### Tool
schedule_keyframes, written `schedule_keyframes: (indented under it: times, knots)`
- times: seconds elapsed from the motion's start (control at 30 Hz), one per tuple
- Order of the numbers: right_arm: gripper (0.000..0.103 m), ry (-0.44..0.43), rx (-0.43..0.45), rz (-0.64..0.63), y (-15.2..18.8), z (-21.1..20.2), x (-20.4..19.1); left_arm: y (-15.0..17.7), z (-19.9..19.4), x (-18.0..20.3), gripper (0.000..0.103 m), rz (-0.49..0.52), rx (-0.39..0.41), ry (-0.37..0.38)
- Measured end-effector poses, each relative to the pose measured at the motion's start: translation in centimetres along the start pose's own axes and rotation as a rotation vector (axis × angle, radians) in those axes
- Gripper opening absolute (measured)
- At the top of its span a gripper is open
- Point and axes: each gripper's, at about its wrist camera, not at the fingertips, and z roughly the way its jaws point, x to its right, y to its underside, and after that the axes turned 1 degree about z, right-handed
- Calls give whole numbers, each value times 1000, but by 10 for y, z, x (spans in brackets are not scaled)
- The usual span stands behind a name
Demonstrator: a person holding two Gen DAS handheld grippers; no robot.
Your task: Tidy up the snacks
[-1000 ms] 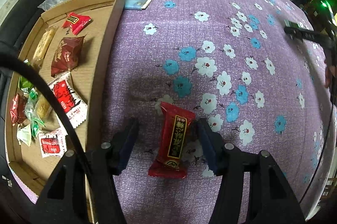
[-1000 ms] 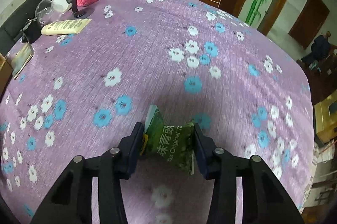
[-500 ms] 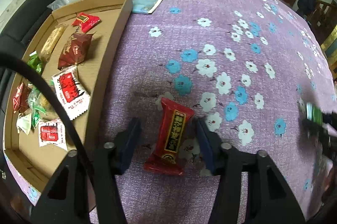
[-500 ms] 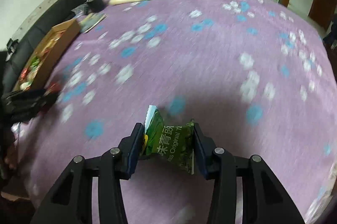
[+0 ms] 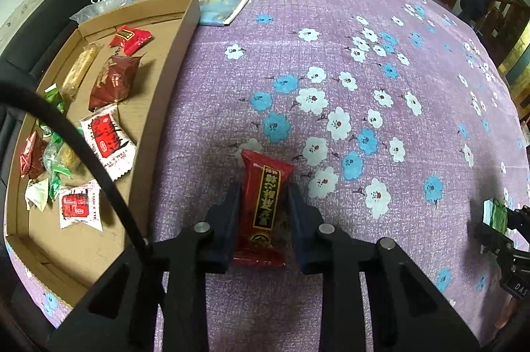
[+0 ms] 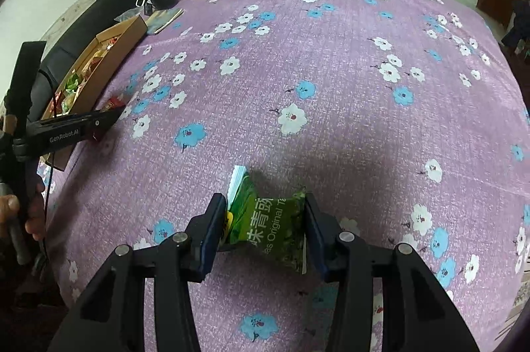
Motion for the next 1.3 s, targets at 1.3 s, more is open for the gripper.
schedule_keyframes:
  times: [1.3]
  knots:
    - [47, 33, 20, -43, 19, -2, -34, 26, -20, -2, 27, -28, 46, 38]
